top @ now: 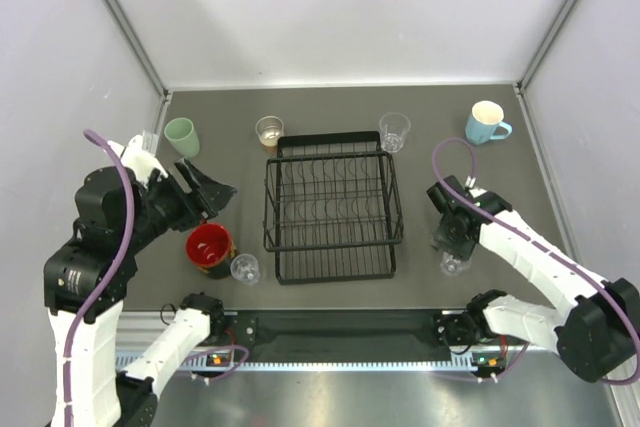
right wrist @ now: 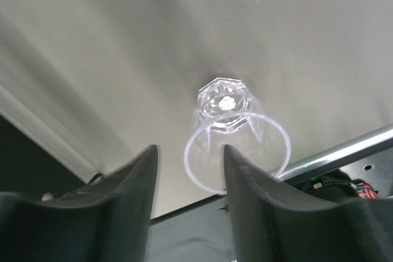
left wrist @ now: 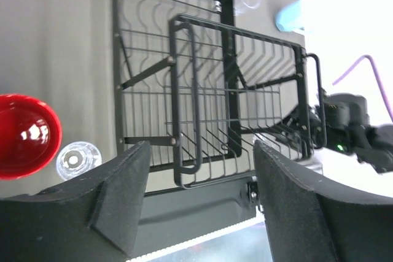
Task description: Load the cups into the dish rack
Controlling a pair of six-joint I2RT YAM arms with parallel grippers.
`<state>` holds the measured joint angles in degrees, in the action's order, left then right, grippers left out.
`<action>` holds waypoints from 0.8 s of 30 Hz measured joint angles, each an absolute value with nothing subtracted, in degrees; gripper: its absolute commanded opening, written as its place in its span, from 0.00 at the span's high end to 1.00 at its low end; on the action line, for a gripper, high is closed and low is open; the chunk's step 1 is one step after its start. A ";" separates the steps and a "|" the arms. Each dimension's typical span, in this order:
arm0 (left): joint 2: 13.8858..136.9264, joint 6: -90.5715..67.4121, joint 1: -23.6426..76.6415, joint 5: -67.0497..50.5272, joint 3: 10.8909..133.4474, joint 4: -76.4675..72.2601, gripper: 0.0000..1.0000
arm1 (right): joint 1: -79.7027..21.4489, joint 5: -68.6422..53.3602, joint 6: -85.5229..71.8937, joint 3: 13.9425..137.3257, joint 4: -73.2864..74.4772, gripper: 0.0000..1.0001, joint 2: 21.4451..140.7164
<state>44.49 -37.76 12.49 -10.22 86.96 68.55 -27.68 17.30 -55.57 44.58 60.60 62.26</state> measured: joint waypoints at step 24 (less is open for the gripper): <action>50.22 -44.47 12.49 -33.12 87.26 45.19 0.19 | -15.88 8.01 -37.45 74.56 59.59 1.00 58.94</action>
